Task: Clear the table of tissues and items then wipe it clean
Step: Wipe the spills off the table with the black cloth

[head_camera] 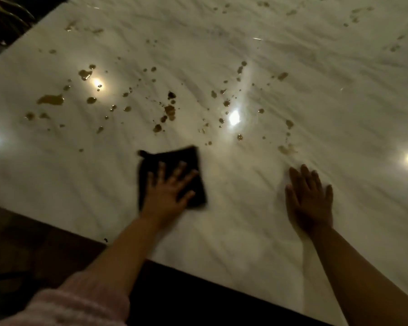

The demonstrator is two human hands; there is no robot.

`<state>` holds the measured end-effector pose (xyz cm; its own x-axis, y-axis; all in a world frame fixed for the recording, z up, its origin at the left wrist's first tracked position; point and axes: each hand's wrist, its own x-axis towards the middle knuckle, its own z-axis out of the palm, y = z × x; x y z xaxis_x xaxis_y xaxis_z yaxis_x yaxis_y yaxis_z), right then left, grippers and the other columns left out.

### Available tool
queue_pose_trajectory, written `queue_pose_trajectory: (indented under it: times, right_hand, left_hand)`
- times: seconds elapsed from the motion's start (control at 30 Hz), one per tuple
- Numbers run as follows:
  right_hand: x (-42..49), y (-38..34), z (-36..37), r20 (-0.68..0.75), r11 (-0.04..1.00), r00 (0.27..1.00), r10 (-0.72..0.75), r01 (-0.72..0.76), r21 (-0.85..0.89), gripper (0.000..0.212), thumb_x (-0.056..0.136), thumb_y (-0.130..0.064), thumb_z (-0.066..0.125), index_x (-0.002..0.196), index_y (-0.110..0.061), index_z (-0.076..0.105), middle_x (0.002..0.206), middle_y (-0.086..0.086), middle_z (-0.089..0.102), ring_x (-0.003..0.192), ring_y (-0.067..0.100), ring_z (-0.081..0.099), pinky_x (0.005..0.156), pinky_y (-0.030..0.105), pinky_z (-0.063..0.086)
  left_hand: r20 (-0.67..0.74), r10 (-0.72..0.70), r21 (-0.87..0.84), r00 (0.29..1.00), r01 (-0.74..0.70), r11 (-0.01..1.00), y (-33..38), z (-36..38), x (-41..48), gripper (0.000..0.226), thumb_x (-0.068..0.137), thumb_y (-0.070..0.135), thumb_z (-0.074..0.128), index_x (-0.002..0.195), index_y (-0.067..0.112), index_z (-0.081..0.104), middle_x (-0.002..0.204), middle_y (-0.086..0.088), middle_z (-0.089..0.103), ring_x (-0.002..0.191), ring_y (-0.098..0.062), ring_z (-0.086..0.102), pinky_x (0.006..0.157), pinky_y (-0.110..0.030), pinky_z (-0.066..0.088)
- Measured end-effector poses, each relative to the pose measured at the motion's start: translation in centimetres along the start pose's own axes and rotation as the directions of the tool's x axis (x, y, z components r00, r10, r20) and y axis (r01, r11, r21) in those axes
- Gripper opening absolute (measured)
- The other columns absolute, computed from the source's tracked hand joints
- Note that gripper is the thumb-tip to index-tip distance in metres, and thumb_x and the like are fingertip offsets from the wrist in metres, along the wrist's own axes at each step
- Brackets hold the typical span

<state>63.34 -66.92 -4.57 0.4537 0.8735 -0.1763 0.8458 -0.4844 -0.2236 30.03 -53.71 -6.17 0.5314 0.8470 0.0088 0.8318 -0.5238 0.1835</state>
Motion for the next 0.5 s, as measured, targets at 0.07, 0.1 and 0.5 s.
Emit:
queue_pose_trajectory:
  times: [0.07,0.1,0.5]
  right_hand:
    - [0.0,-0.1,-0.1,0.002,1.000,1.000,0.001,-0.001,-0.001,0.061,0.089,-0.054,0.013,0.148,-0.038,0.009,0.159,-0.009,0.000,0.145,0.011,-0.005,0.116,0.045,-0.007]
    - [0.1,-0.1,-0.2,0.005,1.000,1.000,0.001,-0.001,0.001,0.061,0.089,-0.054,0.013,0.149,-0.038,0.009,0.159,-0.009,0.000,0.146,0.011,-0.005,0.116,0.045,-0.007]
    - [-0.2,0.3,-0.4,0.015,0.998,0.998,-0.066,0.066,-0.001,0.056,0.098,-0.050,0.016,0.150,-0.032,0.010,0.159,-0.004,0.002,0.146,0.018,-0.003,0.117,0.051,-0.005]
  left_hand:
    - [0.043,-0.346,-0.048,0.937,0.348,0.936,-5.8,-1.6,0.9,0.061,0.084,0.067,0.018,0.140,0.052,0.001,0.154,0.013,-0.004,0.143,-0.039,-0.004,0.113,-0.056,-0.001]
    - [0.073,-0.468,-0.046,0.881,0.471,0.881,-7.9,-2.4,0.9,0.058,0.090,0.064,0.021,0.143,0.050,0.002,0.156,0.011,-0.007,0.143,-0.036,-0.008,0.114,-0.056,-0.004]
    - [0.198,-0.002,0.012,0.980,0.000,1.000,14.0,1.1,-7.2,0.058,0.088,0.059,0.024,0.143,0.041,0.027,0.153,0.000,0.029,0.135,-0.051,0.014,0.107,-0.068,0.016]
